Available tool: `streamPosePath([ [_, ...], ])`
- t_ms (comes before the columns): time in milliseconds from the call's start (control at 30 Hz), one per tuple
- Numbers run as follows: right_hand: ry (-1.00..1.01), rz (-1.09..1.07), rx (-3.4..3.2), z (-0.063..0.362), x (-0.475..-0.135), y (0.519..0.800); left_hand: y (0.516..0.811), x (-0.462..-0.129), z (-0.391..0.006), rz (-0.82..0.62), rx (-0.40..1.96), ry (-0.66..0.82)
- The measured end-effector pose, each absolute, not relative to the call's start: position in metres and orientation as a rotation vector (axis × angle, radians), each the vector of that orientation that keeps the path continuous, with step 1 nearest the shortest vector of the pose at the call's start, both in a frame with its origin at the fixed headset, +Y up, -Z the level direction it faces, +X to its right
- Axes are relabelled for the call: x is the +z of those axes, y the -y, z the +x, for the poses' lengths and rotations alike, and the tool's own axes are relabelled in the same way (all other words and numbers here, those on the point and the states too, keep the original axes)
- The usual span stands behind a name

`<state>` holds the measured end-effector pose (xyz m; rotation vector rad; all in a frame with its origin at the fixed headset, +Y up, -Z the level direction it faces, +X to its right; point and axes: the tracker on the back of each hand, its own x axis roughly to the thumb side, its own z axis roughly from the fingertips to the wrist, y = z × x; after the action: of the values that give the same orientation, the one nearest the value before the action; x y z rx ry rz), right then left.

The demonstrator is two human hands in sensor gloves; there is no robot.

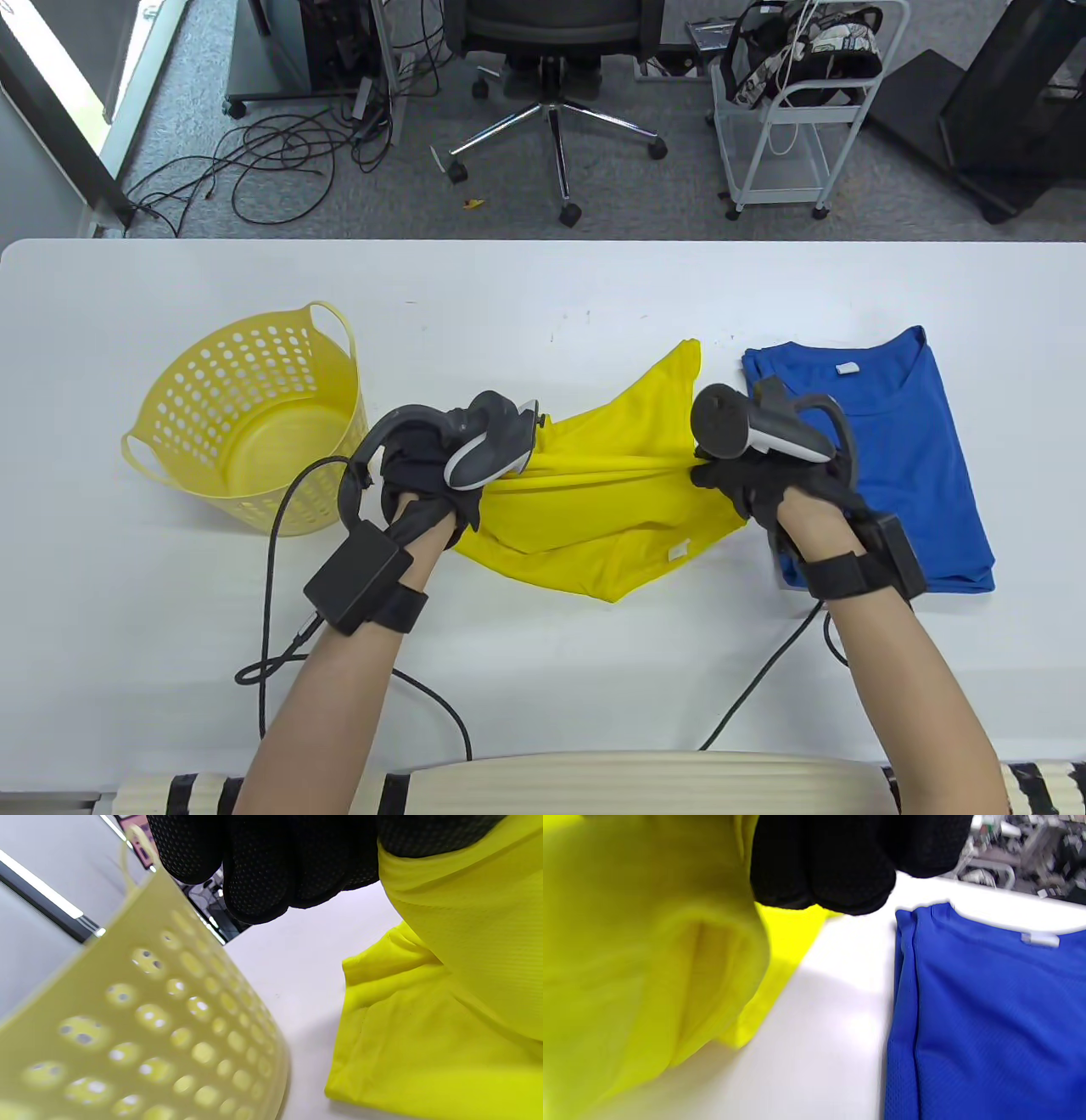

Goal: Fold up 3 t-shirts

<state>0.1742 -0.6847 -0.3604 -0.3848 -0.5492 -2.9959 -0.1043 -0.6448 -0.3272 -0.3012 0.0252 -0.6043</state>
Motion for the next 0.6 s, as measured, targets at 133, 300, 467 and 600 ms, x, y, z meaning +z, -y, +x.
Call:
streamPosePath([
  [133,0.093,-0.207,-3.127,0.173,-0.409,0.636,0.584,-0.372,-0.122,-0.024,-0.459,-0.205],
  [300,-1.172,-0.158,-3.057,0.176,-0.373,0.508,0.463,-0.342,-0.138,0.667,-0.224,-0.379],
  [467,-1.437,-0.231,-2.871,0.184,-0.33,0.495,0.461,-0.3,-0.136,0.729,-0.209,-0.298],
  [600,-0.903,-0.338,-2.931,0.185,-0.332,0.582,0.547,-0.3,-0.128,0.403,-0.328,-0.19],
])
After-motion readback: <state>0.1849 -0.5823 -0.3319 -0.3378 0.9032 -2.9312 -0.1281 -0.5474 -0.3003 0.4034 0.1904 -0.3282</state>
